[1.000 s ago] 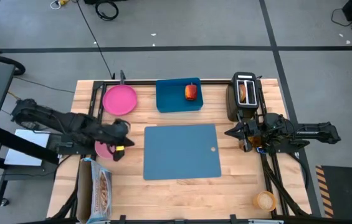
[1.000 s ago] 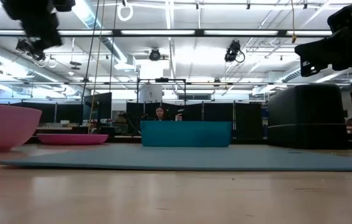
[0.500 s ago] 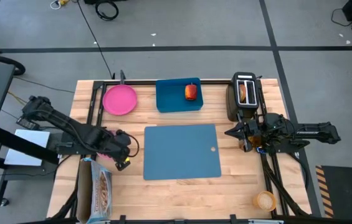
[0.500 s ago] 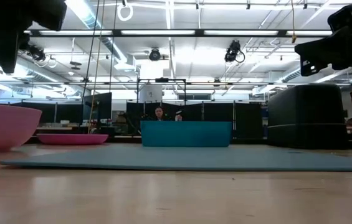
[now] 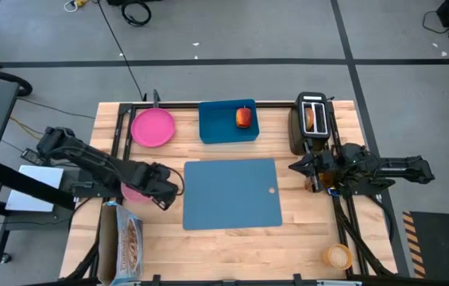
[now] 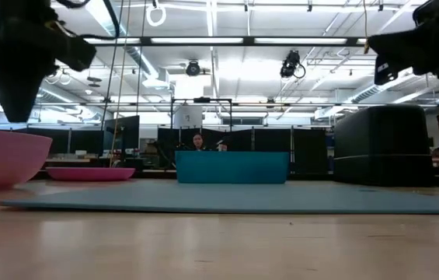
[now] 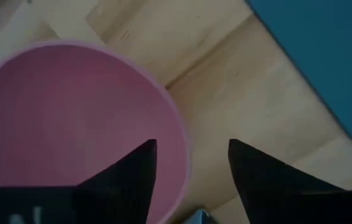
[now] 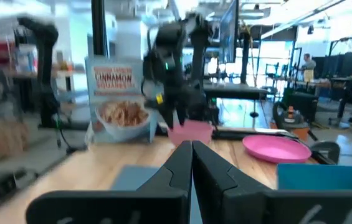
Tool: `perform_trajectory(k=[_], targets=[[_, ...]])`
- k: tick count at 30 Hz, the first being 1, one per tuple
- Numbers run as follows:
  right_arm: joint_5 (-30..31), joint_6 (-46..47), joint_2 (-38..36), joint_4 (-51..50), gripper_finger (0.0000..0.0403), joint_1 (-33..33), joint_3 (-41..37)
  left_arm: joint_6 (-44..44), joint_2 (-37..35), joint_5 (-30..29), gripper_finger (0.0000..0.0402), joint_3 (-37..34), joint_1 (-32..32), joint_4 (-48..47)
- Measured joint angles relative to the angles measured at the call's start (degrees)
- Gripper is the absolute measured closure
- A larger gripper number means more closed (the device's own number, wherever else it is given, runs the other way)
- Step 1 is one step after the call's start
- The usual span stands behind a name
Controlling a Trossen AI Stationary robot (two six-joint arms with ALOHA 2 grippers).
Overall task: Arrange a breakfast setting
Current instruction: Put the pink bowl on the middle of the blue tablemat
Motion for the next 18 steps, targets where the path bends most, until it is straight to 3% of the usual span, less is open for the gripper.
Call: perform_trajectory(k=[5, 12, 18], targets=[[0.0, 10.2, 0.0, 4.0, 0.0382, 0.0, 0.0, 0.4, 4.4, 2.3, 0.02, 0.0, 2.1, 0.0], [-0.4, 10.9, 0.0, 4.3, 0.0382, 0.5, 0.0, -1.2, 9.0, 5.4, 0.0223, 0.0, 2.9, 1.1], [-0.4, 10.9, 0.0, 4.2, 0.0382, 2.8, 0.0, -2.5, 12.1, 7.5, 0.0272, 0.0, 2.9, 1.4]])
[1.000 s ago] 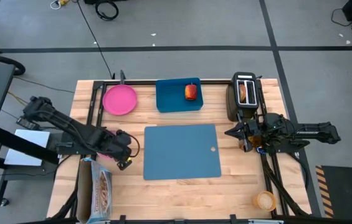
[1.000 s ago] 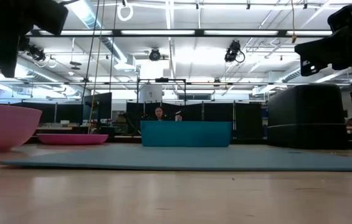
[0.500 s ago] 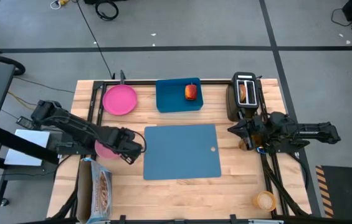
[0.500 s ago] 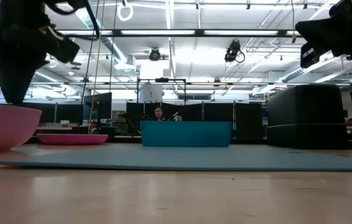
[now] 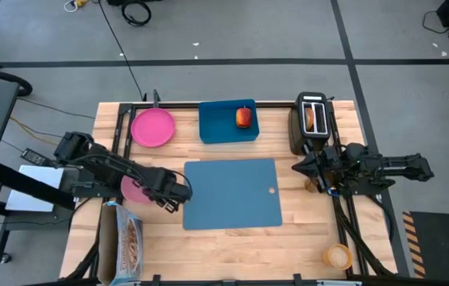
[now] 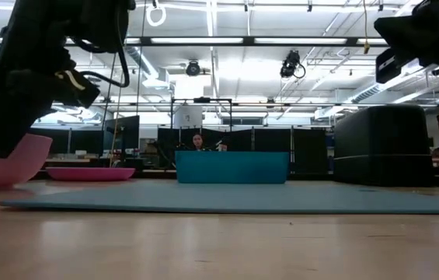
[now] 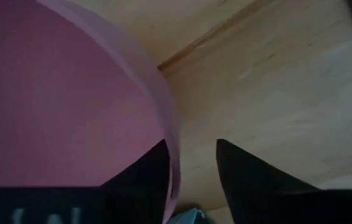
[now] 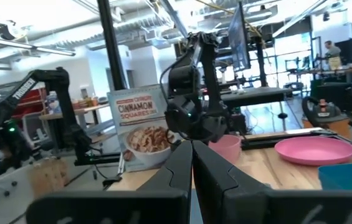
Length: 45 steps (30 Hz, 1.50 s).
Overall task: Arrange a breakfast setting
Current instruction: Put the pink bowl on the middle of the blue tablemat
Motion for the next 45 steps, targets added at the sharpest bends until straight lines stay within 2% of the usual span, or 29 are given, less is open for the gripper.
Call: perform_trajectory(k=[3, 6, 8, 12, 16, 21, 26, 31, 34, 38, 45], targets=[[0.0, 0.0, 0.0, 1.0, 0.0382, 1.5, 0.0, 0.0, -0.1, -0.2, 0.0314, 0.0, 0.0, 0.0], [0.0, -0.1, 0.0, 0.3, 0.0382, 2.8, 0.8, 0.0, -0.7, -0.2, 0.0371, 0.0, 0.0, -0.8], [0.3, -0.3, 0.0, -0.5, 0.0382, 3.5, 2.1, 0.3, -0.6, -0.2, 0.0388, 0.0, 0.0, -0.8], [1.6, -2.0, 0.7, -3.7, 0.0382, 4.9, 5.6, 3.2, -0.6, -0.3, 0.0387, 4.0, -0.1, -4.0], [5.4, -3.6, 3.9, -8.5, 0.0382, 6.6, 9.4, 8.0, -0.6, -4.0, 0.0389, 13.6, -0.2, -6.8], [10.9, -5.7, 12.4, -9.3, 0.0383, 10.1, 12.5, 25.4, 1.9, -13.4, 0.0389, 25.2, -1.7, 1.2], [15.5, -6.3, 23.7, -11.9, 0.0383, 14.2, 17.9, 44.6, 11.6, -14.5, 0.0389, 33.8, -0.4, 7.8], [20.2, -6.1, 33.4, -22.1, 0.0383, 18.0, 25.7, 62.4, 23.4, -14.1, 0.0389, 44.9, 0.0, 9.3], [23.0, -5.6, 38.1, -27.9, 0.0383, 20.0, 29.4, 69.6, 28.9, -13.9, 0.0389, 50.2, 0.1, 9.6], [24.9, -3.6, 42.3, -31.0, 0.0383, 21.6, 31.4, 74.7, 32.5, -13.6, 0.0386, 52.2, 1.0, 9.2], [26.2, -0.2, 46.9, -31.5, 0.0379, 22.2, 31.4, 76.3, 34.9, -11.0, 0.0386, 52.1, 3.4, 7.0]])
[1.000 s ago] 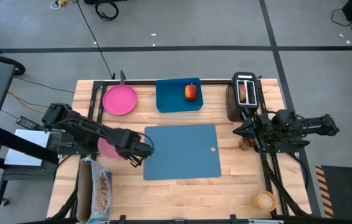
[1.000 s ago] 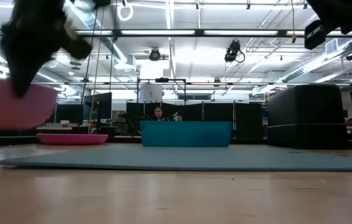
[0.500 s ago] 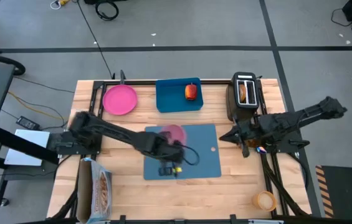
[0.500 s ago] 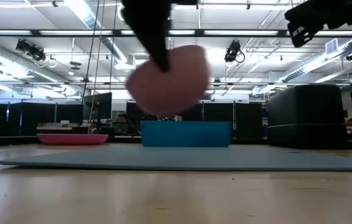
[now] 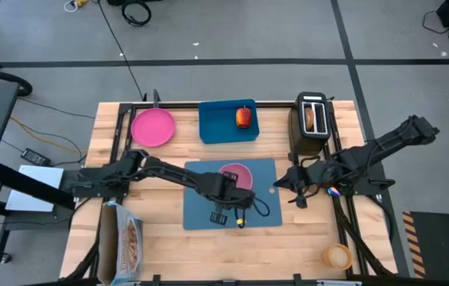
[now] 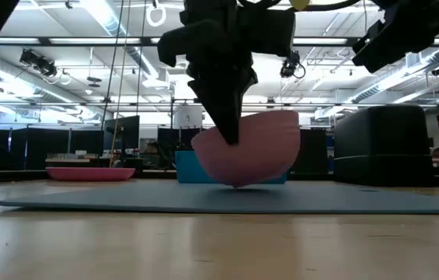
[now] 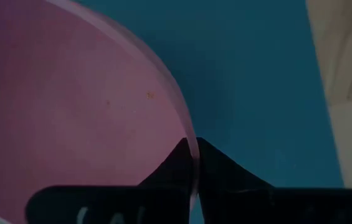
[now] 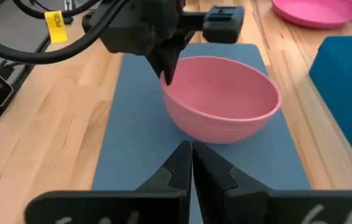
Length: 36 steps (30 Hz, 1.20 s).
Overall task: Arrange a breakfast setting
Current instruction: Put the pink bowl on the middle of the blue tablemat, then put the pink plate on the bottom left side of the blue tablemat
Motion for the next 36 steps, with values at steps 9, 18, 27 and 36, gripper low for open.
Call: perform_trajectory(k=[9, 18, 27, 36], targets=[[1.9, 0.1, 2.7, 1.7, 0.0351, 0.0, 0.0, 0.9, -0.1, 2.6, 0.0383, 0.0, -0.6, -5.4], [0.2, -0.2, 7.5, 3.0, 0.03, 0.0, 0.0, 1.7, -0.1, 3.2, 0.0362, 0.0, -1.3, -3.8], [1.4, -0.4, 6.8, 4.1, 0.0257, 0.0, 0.0, -3.3, -4.3, 3.1, 0.0264, 0.0, -1.6, -11.4], [1.4, 1.1, 6.2, 4.9, 0.0252, 1.5, 0.0, -21.1, -21.4, -4.6, 0.0245, -14.5, 4.2, -15.4]])
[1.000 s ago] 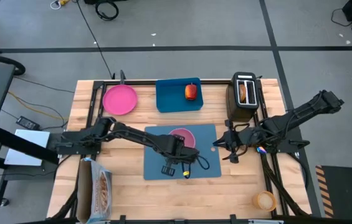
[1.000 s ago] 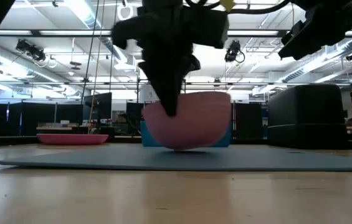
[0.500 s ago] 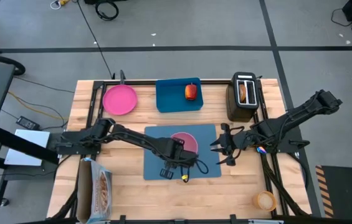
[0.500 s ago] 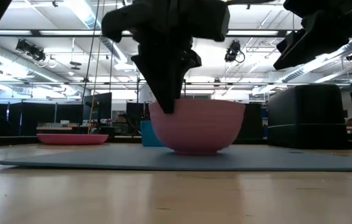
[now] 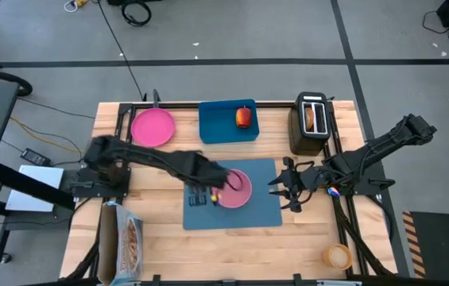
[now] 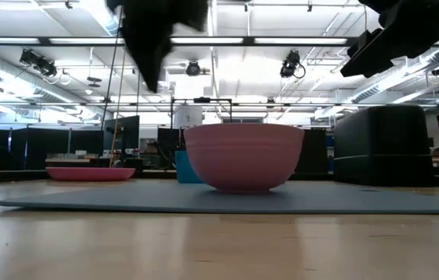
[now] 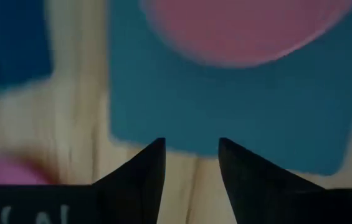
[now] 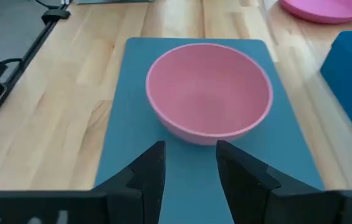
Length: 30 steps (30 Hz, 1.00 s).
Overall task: Arrange a breakfast setting
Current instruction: Put the pink plate on the bottom left side of the blue tablemat
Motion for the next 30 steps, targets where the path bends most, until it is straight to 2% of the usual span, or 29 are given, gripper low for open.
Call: perform_trajectory(k=[6, 12, 15, 20, 26, 30], targets=[[0.9, 0.2, 0.1, 0.8, 0.0253, 2.3, 0.0, -13.9, -13.7, -6.8, 0.0246, -22.7, 7.2, 5.0], [1.6, 0.6, 0.4, 3.3, 0.0253, 2.2, 0.0, -16.6, -19.4, -8.5, 0.0246, -36.5, 17.2, 17.4], [1.6, 1.7, 1.4, 3.9, 0.0253, 1.8, 0.0, -16.1, -19.3, -8.3, 0.0246, -40.6, 22.7, 22.7], [1.6, 3.2, 3.1, 5.3, 0.0253, 1.4, 0.0, -12.1, -18.7, -8.6, 0.0247, -43.6, 31.0, 28.5], [1.6, 3.6, 5.5, 7.1, 0.0253, 1.2, 0.0, -3.5, -18.1, -5.4, 0.0247, -45.9, 36.4, 35.5], [1.5, 3.6, 6.7, 9.0, 0.0253, 0.8, 0.0, 0.4, -16.3, -4.7, 0.0249, -47.3, 39.3, 36.6]])
